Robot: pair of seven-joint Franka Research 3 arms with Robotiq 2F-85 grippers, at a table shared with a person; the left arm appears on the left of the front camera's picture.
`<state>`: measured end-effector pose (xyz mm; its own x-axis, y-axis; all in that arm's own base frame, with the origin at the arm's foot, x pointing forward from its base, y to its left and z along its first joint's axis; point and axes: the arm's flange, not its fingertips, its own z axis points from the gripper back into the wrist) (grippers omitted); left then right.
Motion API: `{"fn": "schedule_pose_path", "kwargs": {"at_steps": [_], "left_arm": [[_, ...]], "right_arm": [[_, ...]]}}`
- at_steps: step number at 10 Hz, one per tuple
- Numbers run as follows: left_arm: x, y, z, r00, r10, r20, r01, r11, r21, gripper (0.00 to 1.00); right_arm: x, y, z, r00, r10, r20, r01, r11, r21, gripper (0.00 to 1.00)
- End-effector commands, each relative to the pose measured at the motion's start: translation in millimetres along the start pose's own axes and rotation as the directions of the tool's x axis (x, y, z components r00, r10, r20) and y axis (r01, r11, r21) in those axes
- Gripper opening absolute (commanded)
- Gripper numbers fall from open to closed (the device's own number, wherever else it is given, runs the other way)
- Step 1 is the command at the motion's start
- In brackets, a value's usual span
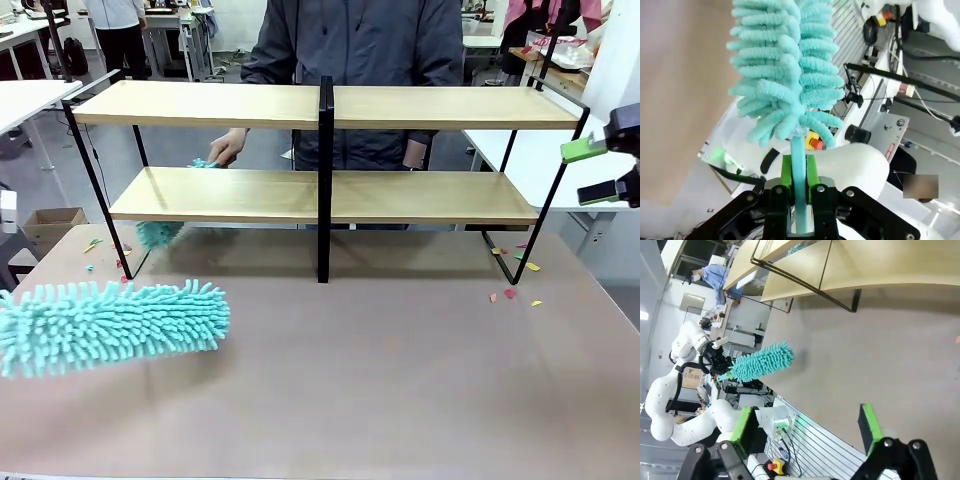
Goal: Clean the shelves.
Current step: Place the Duster on the table.
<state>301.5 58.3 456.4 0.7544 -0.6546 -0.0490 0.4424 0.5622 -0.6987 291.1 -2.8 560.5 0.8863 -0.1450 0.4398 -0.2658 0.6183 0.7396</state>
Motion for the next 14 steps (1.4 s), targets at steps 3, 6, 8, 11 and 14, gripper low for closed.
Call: {"fn": "schedule_pose_path", "kwargs": {"at_steps": [3, 6, 8, 11, 14], "left_arm": [[39.9, -3.4, 6.9, 0.999, -0.038, -0.003, 0.037, 0.998, -0.053, 0.13], [54.1, -5.1, -5.3, 0.998, -0.043, -0.040, 0.040, 0.997, -0.068, 0.13], [55.0, -4.8, -6.1, 0.999, -0.039, -0.036, 0.036, 0.997, -0.074, 0.13], [56.8, -4.4, -3.2, 0.999, -0.032, -0.041, 0.029, 0.998, -0.064, 0.94], [59.0, -3.3, 6.2, 0.994, 0.041, 0.103, -0.042, 0.999, 0.006, 1.00]], "right_arm": [[4.7, -4.2, 2.7, 1.000, 0.004, 0.007, -0.004, 1.000, 0.023, 1.00], [4.7, -4.2, 2.7, 1.000, 0.004, 0.007, -0.004, 1.000, 0.023, 1.00], [4.7, -4.2, 2.7, 1.000, 0.004, 0.007, -0.004, 1.000, 0.023, 1.00], [4.7, -4.2, 2.7, 1.000, 0.004, 0.007, -0.004, 1.000, 0.023, 1.00], [4.7, -4.2, 2.7, 1.000, 0.004, 0.007, -0.004, 1.000, 0.023, 1.00]]}}
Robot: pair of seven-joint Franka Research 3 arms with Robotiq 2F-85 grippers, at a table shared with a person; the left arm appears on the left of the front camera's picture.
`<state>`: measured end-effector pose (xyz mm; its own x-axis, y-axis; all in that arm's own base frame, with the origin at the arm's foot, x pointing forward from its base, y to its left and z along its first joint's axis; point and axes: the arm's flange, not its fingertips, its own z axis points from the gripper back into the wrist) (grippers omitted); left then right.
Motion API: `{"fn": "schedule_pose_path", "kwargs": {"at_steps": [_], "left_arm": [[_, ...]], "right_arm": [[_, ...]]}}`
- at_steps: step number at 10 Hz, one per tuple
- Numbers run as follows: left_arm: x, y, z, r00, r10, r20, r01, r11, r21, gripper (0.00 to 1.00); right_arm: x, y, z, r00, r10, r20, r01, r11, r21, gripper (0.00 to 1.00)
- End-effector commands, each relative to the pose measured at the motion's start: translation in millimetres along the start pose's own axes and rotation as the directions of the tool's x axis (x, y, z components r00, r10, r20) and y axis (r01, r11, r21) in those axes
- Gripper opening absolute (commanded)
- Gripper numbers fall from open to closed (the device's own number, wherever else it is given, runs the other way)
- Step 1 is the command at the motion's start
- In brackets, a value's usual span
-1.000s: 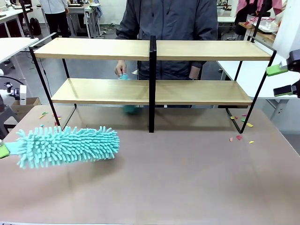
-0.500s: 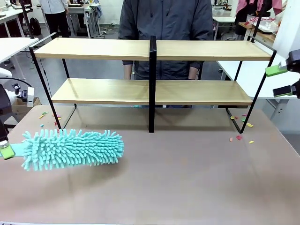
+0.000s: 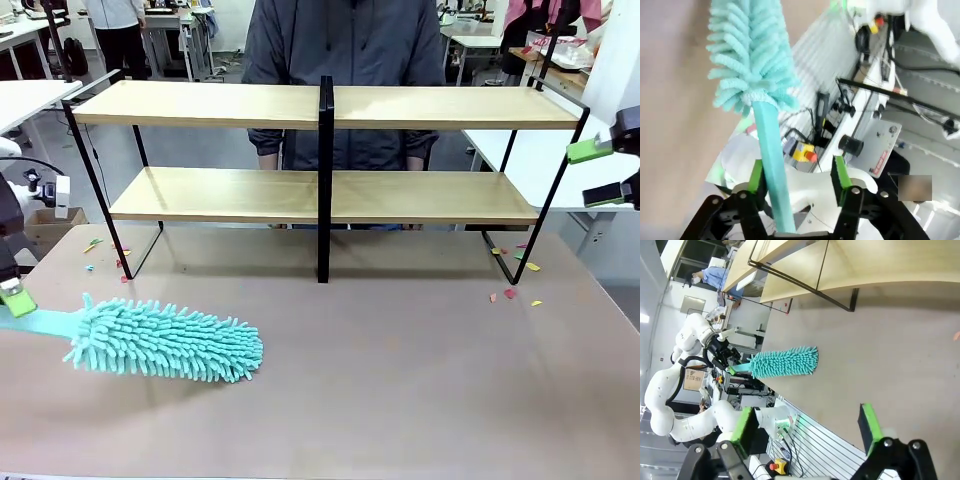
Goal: Clean the shelves.
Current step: Place the Duster on the table.
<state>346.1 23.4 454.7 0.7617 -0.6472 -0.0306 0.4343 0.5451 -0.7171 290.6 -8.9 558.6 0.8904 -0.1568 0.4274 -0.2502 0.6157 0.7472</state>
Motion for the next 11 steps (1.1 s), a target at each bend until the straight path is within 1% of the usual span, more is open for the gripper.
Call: {"fn": "schedule_pose_path", "kwargs": {"at_steps": [1, 2, 3, 5, 6, 7, 8, 9, 10, 11], "left_arm": [[-1.6, -2.5, 23.7, 0.958, 0.123, 0.259, -0.149, 0.986, 0.082, 1.00], [-14.4, -1.8, 56.1, 0.850, 0.192, 0.491, -0.299, 0.942, 0.150, 1.00], [-26.6, -3.9, 80.5, 0.752, 0.208, 0.625, -0.408, 0.892, 0.195, 1.00], [-45.7, -17.9, 96.9, 0.685, 0.176, 0.707, -0.468, 0.850, 0.241, 1.00], [-52.5, -30.4, 101.1, 0.657, 0.164, 0.736, -0.458, 0.862, 0.217, 1.00], [-55.5, -47.9, 99.1, 0.625, 0.167, 0.763, -0.434, 0.886, 0.161, 1.00], [-53.6, -62.7, 91.2, 0.580, 0.210, 0.787, -0.413, 0.908, 0.063, 1.00], [-49.0, -72.7, 79.4, 0.489, 0.311, 0.815, -0.387, 0.915, -0.118, 1.00], [-43.9, -73.6, 66.4, 0.439, 0.358, 0.824, -0.378, 0.906, -0.192, 1.00], [-39.1, -65.8, 60.3, 0.497, 0.423, 0.758, -0.361, 0.895, -0.263, 1.00]], "right_arm": [[5.0, 0.9, -1.2, 1.000, 0.022, 0.006, -0.022, 1.000, 0.023, 1.00], [5.0, 0.9, -1.2, 1.000, 0.022, 0.006, -0.022, 1.000, 0.023, 1.00], [5.0, 0.9, -1.2, 1.000, 0.022, 0.006, -0.022, 1.000, 0.023, 1.00], [5.0, 0.9, -1.2, 1.000, 0.022, 0.006, -0.022, 1.000, 0.023, 1.00], [5.0, 0.9, -1.2, 1.000, 0.022, 0.006, -0.022, 1.000, 0.023, 1.00], [5.0, 0.9, -1.2, 1.000, 0.022, 0.006, -0.022, 1.000, 0.023, 1.00], [5.0, 0.9, -1.2, 1.000, 0.022, 0.006, -0.022, 1.000, 0.023, 1.00], [5.0, 0.9, -1.2, 1.000, 0.022, 0.006, -0.022, 1.000, 0.023, 1.00], [5.0, 0.9, -1.2, 1.000, 0.022, 0.006, -0.022, 1.000, 0.023, 1.00], [5.0, 0.9, -1.2, 1.000, 0.022, 0.006, -0.022, 1.000, 0.023, 1.00]]}}
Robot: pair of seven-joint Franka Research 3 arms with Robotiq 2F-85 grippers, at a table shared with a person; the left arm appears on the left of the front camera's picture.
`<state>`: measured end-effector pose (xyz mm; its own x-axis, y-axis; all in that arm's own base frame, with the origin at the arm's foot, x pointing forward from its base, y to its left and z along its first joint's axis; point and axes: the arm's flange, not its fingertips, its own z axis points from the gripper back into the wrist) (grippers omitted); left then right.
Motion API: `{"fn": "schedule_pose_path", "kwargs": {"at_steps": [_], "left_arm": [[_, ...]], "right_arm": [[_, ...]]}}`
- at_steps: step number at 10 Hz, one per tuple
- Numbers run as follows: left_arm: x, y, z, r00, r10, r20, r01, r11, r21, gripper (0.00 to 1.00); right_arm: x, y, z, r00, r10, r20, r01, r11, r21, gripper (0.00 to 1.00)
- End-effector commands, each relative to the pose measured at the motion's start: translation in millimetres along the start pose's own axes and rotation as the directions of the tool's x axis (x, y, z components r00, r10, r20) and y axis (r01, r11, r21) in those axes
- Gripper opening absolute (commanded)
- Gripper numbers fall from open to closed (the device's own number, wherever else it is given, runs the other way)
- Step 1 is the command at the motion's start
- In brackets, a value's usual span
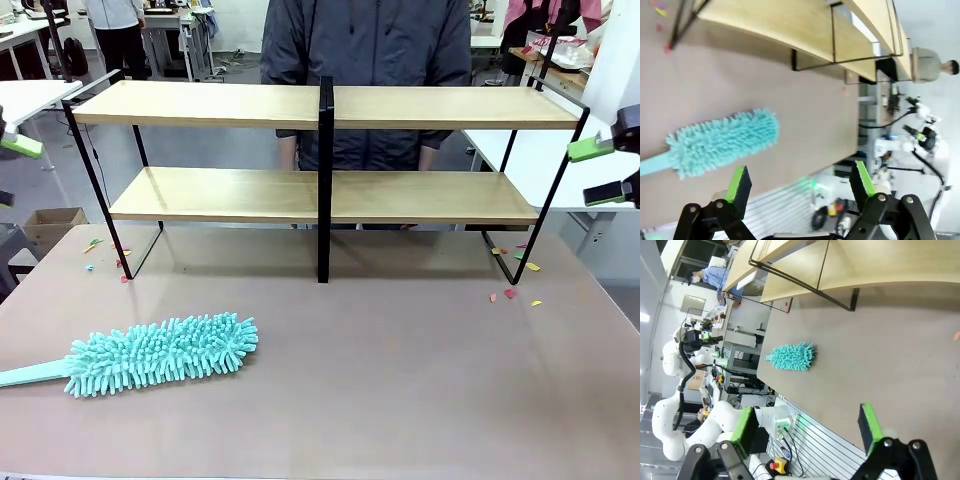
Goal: Clean the shelves.
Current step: Place the Duster on the table.
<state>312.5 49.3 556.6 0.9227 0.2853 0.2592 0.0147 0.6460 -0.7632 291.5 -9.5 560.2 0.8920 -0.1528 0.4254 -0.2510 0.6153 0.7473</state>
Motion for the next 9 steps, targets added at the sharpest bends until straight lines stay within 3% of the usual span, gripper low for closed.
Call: {"fn": "schedule_pose_path", "kwargs": {"at_steps": [1, 9], "left_arm": [[9.1, 0.6, 13.5, 0.997, -0.070, 0.010, 0.069, 0.995, 0.076, 1.00], [9.1, 0.6, 13.5, 0.997, -0.070, 0.010, 0.069, 0.995, 0.076, 1.00]], "right_arm": [[3.4, 0.3, -2.1, 1.000, 0.021, 0.010, -0.021, 1.000, 0.022, 1.00], [3.4, 0.3, -2.1, 1.000, 0.021, 0.010, -0.021, 1.000, 0.022, 1.00]]}}
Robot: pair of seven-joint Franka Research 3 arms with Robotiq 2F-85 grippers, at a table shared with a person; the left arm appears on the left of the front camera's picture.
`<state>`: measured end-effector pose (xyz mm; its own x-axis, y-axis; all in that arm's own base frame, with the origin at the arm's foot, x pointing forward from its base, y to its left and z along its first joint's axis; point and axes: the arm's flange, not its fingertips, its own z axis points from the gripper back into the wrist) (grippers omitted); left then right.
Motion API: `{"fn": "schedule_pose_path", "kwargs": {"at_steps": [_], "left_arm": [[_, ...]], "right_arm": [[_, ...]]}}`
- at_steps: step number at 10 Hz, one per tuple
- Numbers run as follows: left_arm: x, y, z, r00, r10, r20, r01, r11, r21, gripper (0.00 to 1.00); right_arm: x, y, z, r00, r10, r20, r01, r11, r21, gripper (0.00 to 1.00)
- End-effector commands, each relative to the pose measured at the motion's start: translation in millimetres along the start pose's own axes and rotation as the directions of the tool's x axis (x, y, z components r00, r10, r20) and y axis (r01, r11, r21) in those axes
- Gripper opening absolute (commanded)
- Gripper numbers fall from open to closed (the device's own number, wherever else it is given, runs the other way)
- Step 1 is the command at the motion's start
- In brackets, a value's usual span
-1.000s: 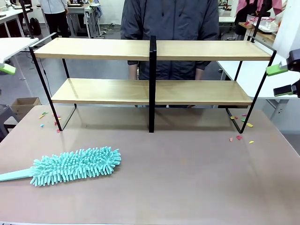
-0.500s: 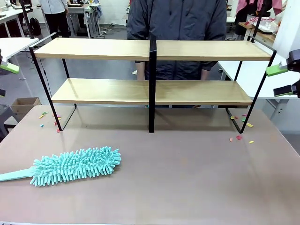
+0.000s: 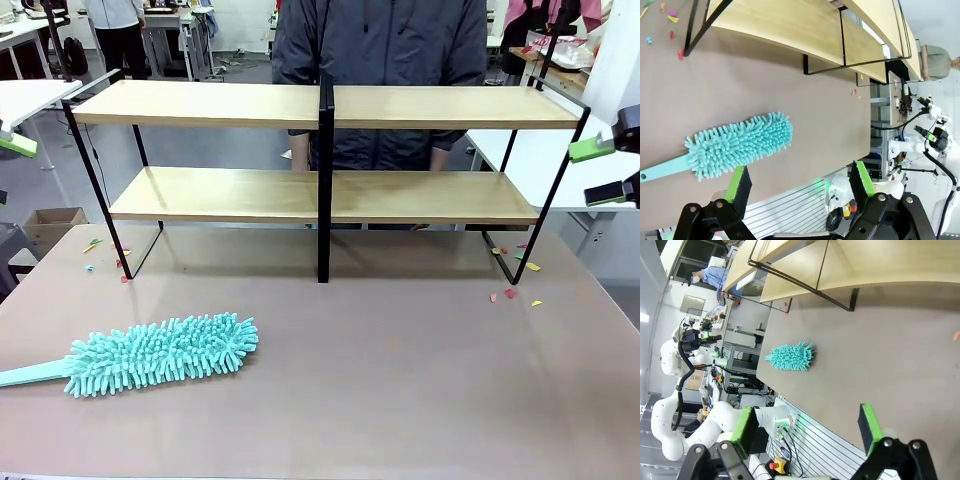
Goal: Clean the shelves.
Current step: Place the Duster on the table.
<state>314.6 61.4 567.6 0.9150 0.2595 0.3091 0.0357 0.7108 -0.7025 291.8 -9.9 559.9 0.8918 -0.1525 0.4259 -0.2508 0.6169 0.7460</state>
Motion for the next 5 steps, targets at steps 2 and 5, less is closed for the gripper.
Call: {"fn": "schedule_pose_path", "kwargs": {"at_steps": [2, 5], "left_arm": [[0.7, 1.0, -0.9, 1.000, -0.016, -0.003, 0.016, 1.000, 0.002, 1.00], [0.7, 1.0, -0.9, 1.000, -0.016, -0.003, 0.016, 1.000, 0.002, 1.00]], "right_arm": [[3.3, 0.8, -2.2, 1.000, 0.021, 0.010, -0.021, 0.999, 0.024, 1.00], [3.3, 0.8, -2.2, 1.000, 0.021, 0.010, -0.021, 0.999, 0.024, 1.00]]}}
